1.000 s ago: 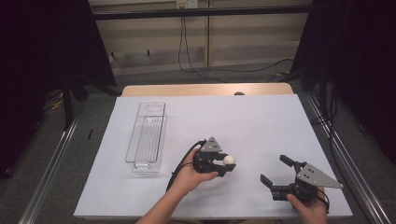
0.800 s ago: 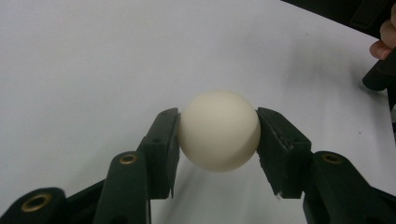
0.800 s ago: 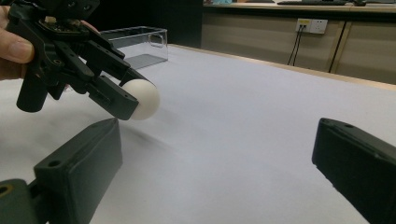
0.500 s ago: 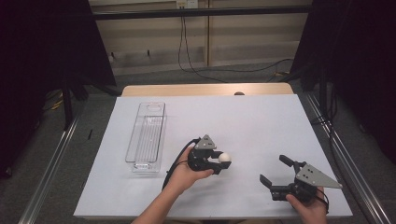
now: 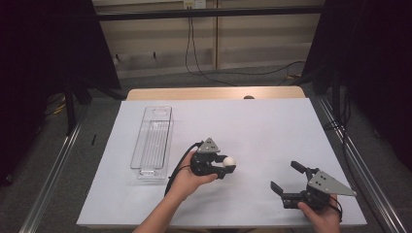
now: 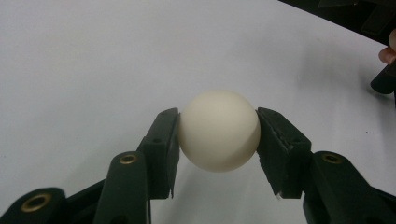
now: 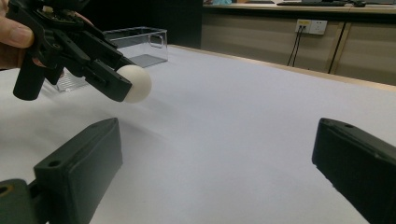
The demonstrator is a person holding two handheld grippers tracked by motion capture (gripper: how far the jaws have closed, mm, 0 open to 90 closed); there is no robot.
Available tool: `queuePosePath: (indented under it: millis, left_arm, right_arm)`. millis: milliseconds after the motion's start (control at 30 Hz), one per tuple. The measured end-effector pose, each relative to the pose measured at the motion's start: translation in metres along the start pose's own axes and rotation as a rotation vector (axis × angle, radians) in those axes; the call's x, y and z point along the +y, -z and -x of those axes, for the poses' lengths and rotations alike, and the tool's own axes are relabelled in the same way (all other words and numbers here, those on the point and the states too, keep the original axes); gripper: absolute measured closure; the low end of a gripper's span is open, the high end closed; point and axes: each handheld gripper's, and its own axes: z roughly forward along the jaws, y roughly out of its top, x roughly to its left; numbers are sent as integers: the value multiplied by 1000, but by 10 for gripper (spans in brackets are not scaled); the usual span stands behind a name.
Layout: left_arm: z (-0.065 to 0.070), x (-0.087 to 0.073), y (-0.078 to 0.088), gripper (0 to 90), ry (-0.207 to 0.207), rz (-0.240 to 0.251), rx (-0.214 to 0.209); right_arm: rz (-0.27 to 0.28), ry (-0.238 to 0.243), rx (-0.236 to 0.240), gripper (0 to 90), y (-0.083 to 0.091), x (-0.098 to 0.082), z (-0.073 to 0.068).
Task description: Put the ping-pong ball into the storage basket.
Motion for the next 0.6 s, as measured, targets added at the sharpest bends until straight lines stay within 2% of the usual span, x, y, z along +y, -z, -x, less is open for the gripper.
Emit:
queuePosePath:
  millis: [133,533,600]
  left_arm:
    - [-2,0,2,511,-3,10,2]
    - [-5,0,7,511,4,-3,11]
    - [-6,-1,8,511,10,9,12]
  right_arm:
    - [-3,9,2,12,0,0,0]
    - [0,3,1,11,0,0,0]
    - [3,4,0,12,0,0,0]
